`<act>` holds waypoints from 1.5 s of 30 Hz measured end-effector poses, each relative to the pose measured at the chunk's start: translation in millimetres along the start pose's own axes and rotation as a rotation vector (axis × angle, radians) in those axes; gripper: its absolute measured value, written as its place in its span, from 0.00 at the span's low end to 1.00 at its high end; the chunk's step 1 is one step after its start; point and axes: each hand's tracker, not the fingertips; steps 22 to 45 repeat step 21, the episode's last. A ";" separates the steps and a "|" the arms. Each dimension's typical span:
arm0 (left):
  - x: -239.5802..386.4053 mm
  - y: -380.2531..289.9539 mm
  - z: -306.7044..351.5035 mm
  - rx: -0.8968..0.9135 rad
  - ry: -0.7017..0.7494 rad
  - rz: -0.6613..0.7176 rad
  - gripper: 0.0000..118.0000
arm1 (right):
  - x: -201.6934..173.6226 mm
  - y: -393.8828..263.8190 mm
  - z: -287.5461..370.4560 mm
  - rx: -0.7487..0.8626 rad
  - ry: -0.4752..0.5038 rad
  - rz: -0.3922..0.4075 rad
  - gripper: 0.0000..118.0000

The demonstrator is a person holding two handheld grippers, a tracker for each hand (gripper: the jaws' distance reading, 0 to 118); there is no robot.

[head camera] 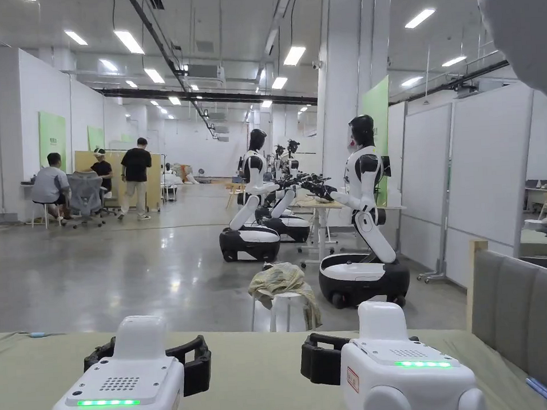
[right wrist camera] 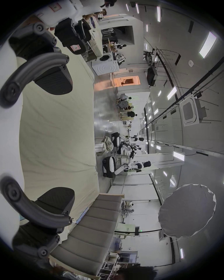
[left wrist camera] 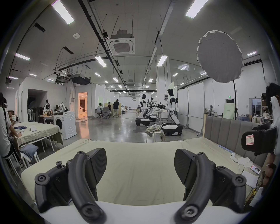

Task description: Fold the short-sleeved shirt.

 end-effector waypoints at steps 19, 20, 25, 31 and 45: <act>5.9 3.2 -0.1 0.010 -0.005 -0.002 0.78 | 0.8 -4.5 -3.0 0.008 -0.003 -0.015 1.00; 6.2 3.4 -0.3 0.011 -0.004 -0.001 0.78 | 2.5 -2.6 -2.4 0.006 0.003 -0.017 1.00; 6.5 3.7 -0.4 0.011 -0.003 -0.002 0.78 | 3.0 -0.7 1.2 0.015 0.009 -0.026 1.00; 6.5 3.7 -0.4 0.011 -0.003 -0.002 0.78 | 3.0 -0.7 1.2 0.015 0.009 -0.026 1.00; 6.5 3.7 -0.4 0.011 -0.003 -0.002 0.78 | 3.0 -0.7 1.2 0.015 0.009 -0.026 1.00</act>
